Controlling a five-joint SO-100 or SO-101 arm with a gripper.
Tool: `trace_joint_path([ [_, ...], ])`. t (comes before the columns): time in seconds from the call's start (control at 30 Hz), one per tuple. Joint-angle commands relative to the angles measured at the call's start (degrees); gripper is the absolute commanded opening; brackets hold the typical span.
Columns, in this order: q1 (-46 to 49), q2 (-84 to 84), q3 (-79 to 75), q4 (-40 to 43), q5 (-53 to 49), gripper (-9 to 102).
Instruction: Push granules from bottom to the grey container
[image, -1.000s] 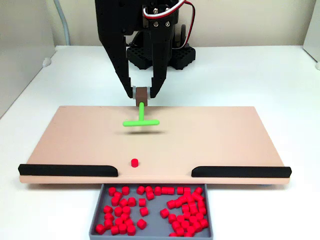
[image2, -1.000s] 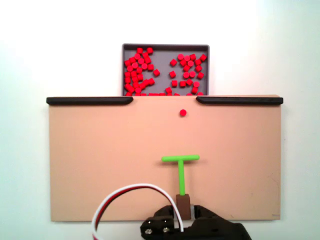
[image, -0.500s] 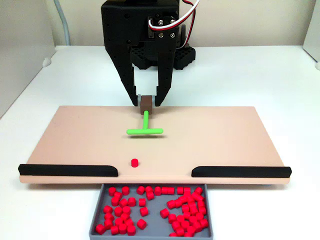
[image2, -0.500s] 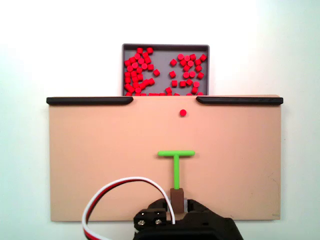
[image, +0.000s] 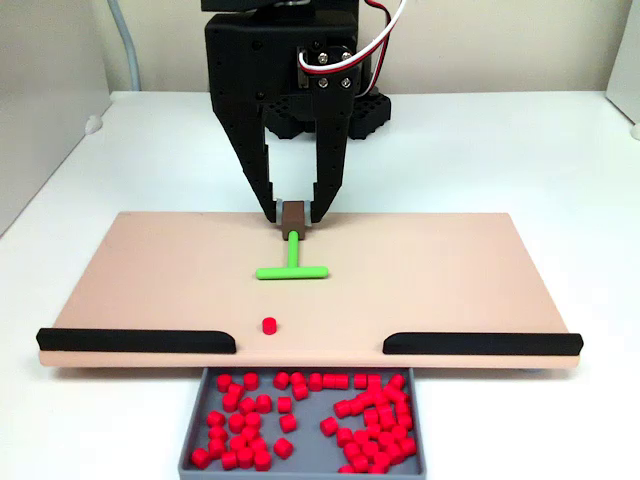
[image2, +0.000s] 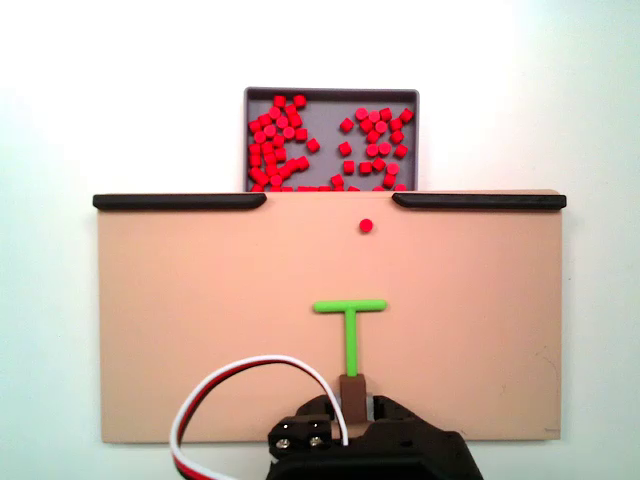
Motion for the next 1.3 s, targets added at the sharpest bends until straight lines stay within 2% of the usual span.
trace_joint_path([
  [0.0,0.5,0.3,-0.9,-0.2,-0.2,0],
  [1.27,0.6,-10.9,-11.9,-1.1,1.1,0],
])
